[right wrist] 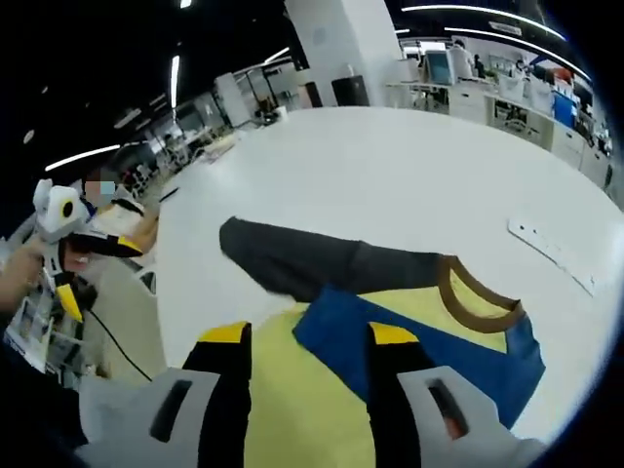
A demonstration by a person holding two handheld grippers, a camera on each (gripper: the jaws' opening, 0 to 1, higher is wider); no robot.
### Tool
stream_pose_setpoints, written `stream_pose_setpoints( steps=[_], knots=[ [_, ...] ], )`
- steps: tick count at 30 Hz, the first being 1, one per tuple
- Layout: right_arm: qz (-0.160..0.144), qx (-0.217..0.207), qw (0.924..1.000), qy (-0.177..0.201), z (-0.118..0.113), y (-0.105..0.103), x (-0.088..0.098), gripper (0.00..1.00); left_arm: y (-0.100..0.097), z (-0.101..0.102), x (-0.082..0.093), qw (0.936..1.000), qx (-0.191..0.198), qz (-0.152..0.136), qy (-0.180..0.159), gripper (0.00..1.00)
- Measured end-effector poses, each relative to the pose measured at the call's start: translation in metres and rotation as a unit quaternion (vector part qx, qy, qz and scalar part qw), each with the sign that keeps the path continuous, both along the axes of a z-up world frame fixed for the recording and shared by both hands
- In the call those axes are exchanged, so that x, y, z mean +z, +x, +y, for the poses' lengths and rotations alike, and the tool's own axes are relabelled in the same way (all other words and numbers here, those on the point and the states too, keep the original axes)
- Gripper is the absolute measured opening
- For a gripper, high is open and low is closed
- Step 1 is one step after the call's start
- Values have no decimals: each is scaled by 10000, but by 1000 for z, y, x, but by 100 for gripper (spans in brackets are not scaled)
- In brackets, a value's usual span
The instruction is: Fold the garment on the visible template until the final outline fits inside the template.
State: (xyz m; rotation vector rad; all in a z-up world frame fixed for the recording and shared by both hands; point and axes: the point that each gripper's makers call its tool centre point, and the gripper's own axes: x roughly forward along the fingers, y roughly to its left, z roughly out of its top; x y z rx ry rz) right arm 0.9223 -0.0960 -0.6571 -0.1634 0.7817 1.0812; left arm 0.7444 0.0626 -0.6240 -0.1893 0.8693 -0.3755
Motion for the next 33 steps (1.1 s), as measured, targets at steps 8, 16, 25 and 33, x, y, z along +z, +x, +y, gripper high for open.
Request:
stream_pose_setpoints(
  steps=[8,16,25,33],
  knots=[
    [-28,-129,9998,142,-32,-14,15,58,2,-17,8,9998,-202,-86,24,99],
    [-183,-59,9991,389,-50,-32,40,71,1,-27,14,9994,-301,-130,54,99],
    [-289,-196,9971,678,-92,-57,62,84,-4,-37,18,9990,-403,-169,83,99],
    [-314,-604,9950,728,-141,-67,71,90,-6,-45,24,9984,-510,-225,95,99]
  ],
)
